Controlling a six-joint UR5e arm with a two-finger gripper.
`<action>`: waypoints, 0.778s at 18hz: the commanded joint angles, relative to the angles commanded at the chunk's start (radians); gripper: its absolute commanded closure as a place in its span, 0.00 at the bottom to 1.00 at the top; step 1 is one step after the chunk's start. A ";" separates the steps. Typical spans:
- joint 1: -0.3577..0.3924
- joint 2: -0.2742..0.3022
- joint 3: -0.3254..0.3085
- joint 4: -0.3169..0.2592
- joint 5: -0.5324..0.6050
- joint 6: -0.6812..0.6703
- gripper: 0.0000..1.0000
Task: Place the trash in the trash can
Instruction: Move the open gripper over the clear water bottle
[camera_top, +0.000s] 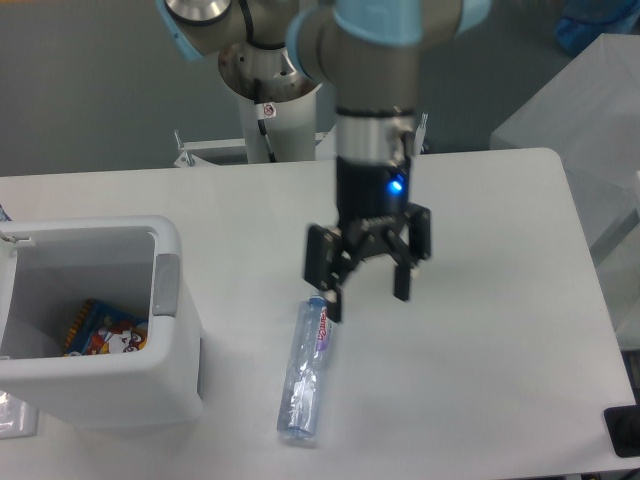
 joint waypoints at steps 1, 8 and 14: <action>0.000 -0.011 0.003 0.000 0.025 0.046 0.00; 0.000 -0.068 0.026 -0.003 0.032 0.201 0.00; 0.000 -0.109 0.018 -0.009 0.036 0.295 0.00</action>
